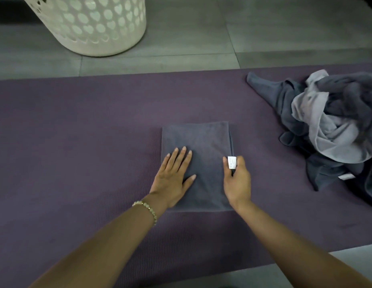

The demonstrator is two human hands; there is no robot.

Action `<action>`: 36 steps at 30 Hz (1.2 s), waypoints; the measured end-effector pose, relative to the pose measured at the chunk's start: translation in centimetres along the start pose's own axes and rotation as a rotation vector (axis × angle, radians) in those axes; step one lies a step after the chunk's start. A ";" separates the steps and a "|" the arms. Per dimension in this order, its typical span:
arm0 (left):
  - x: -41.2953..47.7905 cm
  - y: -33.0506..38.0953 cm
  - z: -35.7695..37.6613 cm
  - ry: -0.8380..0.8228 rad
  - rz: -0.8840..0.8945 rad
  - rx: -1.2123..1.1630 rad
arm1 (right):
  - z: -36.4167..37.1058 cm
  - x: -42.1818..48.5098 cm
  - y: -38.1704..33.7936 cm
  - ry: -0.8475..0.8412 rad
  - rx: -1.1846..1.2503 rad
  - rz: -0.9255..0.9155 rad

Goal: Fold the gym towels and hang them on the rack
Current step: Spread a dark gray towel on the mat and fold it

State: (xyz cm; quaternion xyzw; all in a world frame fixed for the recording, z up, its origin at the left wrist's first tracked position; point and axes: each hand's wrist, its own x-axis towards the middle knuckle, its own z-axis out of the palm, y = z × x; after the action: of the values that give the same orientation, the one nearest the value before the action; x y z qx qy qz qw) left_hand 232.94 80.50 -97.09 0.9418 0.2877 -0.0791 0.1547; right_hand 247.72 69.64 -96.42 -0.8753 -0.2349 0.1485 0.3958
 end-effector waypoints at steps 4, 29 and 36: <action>1.7 0.8 0.2 0.020 0.017 -0.008 | -0.5 0.9 1.8 -0.024 -0.044 0.070; 10.5 -3.2 -15.5 -0.559 -0.320 -0.615 | -2.2 1.5 1.9 -0.272 0.231 0.236; 3.9 -3.3 -20.4 -0.177 -0.467 -1.166 | -0.5 -0.1 -3.1 -0.271 0.674 0.761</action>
State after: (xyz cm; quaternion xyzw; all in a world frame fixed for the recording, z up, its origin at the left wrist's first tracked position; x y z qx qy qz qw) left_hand 235.45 91.99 -79.66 0.6053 0.4675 -0.0186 0.6440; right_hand 246.97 71.08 -93.72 -0.6956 0.1116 0.4610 0.5396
